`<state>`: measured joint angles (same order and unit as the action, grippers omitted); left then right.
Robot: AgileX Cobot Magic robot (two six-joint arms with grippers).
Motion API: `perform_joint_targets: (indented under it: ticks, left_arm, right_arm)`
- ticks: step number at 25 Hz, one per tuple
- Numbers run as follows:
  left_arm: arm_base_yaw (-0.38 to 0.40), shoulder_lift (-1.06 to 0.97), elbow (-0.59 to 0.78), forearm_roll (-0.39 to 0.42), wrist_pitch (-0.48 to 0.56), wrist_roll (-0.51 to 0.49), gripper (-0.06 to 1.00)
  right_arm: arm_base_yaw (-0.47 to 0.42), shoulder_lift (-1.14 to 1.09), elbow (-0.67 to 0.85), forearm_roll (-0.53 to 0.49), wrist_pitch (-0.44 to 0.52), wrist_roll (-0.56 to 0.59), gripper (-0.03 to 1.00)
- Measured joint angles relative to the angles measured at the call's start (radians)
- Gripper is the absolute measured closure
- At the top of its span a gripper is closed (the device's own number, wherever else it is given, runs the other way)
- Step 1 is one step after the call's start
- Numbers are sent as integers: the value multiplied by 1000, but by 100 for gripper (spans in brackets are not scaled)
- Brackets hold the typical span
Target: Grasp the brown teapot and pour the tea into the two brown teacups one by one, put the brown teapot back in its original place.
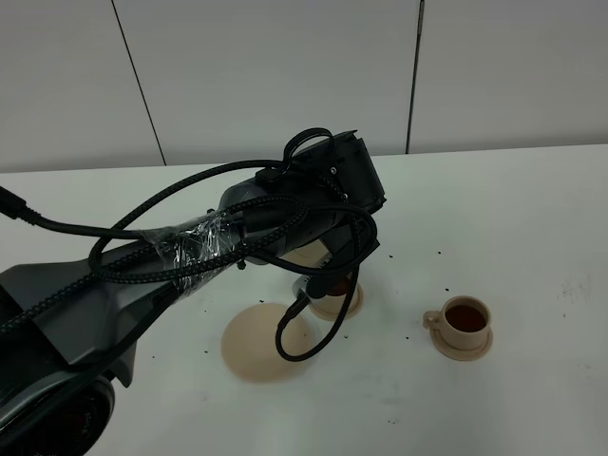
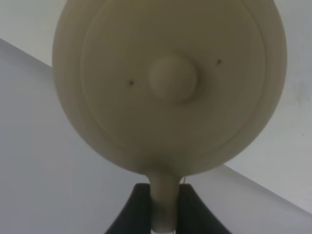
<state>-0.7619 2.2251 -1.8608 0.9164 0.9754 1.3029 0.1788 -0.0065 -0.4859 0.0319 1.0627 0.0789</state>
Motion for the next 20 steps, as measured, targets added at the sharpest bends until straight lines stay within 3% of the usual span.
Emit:
perform_joint_targets:
  ticks: [20]
  left_arm:
    - [-2,0,0,0,8,1,78]
  right_arm:
    - [0,0,0,0,0,0,73]
